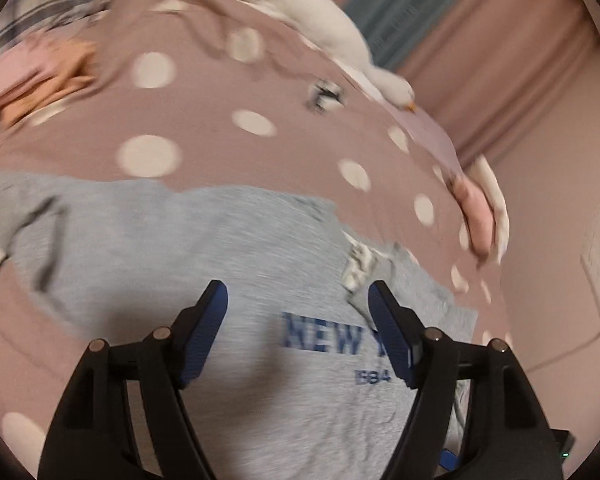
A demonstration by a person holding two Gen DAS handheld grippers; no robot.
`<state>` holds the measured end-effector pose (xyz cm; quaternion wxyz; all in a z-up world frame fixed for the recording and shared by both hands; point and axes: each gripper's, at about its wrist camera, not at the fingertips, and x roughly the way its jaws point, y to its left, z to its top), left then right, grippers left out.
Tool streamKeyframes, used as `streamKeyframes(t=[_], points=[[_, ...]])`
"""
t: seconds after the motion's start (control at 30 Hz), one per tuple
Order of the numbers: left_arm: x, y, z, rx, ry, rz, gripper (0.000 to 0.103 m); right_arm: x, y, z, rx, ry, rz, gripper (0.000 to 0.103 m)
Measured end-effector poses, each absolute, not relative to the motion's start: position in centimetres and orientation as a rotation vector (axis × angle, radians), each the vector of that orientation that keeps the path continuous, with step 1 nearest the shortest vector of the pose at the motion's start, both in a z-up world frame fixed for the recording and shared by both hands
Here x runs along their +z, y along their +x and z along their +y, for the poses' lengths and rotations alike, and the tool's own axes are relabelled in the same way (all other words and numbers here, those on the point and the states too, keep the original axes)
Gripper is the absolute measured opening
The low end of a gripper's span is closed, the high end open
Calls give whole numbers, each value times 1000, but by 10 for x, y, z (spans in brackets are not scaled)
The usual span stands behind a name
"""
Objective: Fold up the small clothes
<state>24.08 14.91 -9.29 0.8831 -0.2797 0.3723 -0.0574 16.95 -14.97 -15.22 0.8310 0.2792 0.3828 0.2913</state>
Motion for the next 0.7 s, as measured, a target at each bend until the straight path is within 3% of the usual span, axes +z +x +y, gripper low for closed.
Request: streamKeyframes(t=[0.17,0.37,0.7], points=[[-101,200,229,13,-691,735,73,-146,184,-109,692,511,845,72],[-122,148,309,167,-820,705,79,-116,203,19,819,98,828,72],[-143,66,364,253,-939,659,82,-137,239,245,982,-467,779,72]])
